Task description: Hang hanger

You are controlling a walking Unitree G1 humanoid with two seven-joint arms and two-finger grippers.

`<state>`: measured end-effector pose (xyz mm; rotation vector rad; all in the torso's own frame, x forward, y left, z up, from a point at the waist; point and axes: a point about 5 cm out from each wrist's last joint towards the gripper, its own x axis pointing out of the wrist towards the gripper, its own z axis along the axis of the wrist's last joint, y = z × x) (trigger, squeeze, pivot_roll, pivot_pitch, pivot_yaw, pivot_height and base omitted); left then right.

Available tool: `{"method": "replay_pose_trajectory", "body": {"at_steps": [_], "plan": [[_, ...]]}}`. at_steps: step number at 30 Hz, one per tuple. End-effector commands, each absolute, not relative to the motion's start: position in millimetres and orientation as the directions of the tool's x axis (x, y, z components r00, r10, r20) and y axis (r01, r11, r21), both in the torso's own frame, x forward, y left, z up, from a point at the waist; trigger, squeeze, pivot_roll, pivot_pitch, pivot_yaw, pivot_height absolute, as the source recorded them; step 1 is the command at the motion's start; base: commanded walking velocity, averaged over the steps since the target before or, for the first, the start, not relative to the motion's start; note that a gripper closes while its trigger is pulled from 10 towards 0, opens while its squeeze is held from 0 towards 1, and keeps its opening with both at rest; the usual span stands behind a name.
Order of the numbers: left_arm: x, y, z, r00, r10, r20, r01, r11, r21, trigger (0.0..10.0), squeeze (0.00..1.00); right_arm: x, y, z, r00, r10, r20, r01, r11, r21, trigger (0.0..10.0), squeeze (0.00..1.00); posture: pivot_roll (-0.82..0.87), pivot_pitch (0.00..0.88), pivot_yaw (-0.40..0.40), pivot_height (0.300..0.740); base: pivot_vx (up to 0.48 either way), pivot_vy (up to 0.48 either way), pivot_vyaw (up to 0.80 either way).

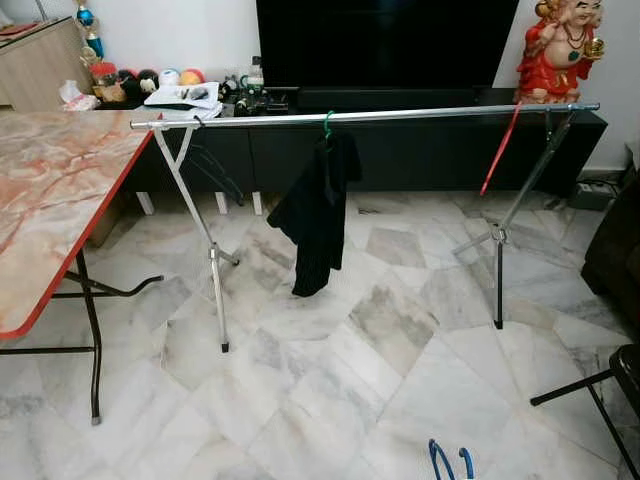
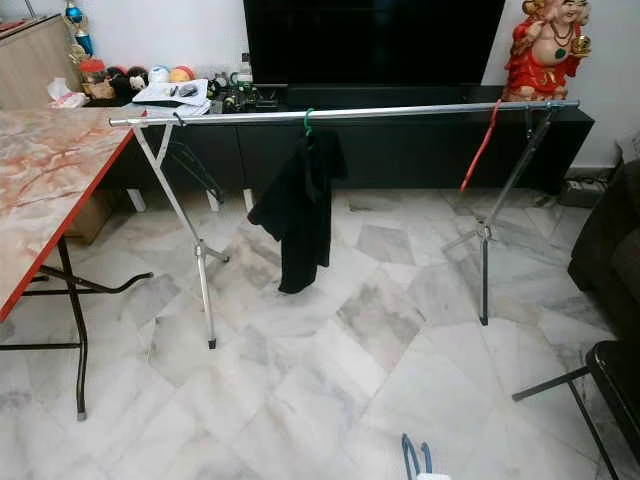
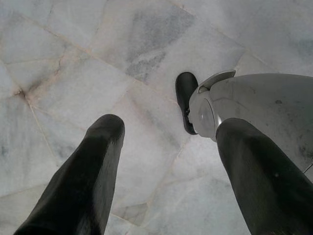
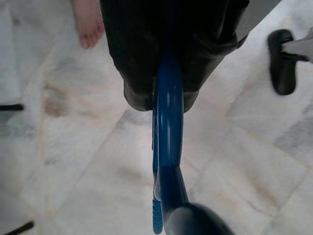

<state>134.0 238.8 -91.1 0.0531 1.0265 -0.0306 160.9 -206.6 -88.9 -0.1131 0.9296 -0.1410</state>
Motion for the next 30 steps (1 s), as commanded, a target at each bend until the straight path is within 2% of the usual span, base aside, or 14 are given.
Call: {"method": "replay_pose_trajectory", "body": {"at_steps": [1, 10, 30], "plan": [[126, 237, -95, 0.496, 0.005, -0.868, 0.033, 0.999, 0.025, 10.0, 0.00, 167, -216, -83, 0.633, -0.216, -0.744, 0.086, 0.974, -0.209, 10.0, 0.00, 0.06, 0.054, -0.002, 0.740, 0.000, 0.000, 0.00], [124, 233, -96, 0.495, 0.009, -0.869, 0.031, 0.999, 0.028, 10.0, 0.00, 189, -226, -65, 0.752, -0.252, -0.608, 0.130, 0.962, -0.238, 10.0, 0.00, 0.05, 0.054, -0.006, 0.740, 0.000, 0.000, 0.00], [124, 233, -96, 0.495, 0.009, -0.869, 0.031, 0.999, 0.028, 10.0, 0.00, 189, -226, -65, 0.752, -0.252, -0.608, 0.130, 0.962, -0.238, 10.0, 0.00, 0.05, 0.054, -0.006, 0.740, 0.000, 0.000, 0.00]]}}
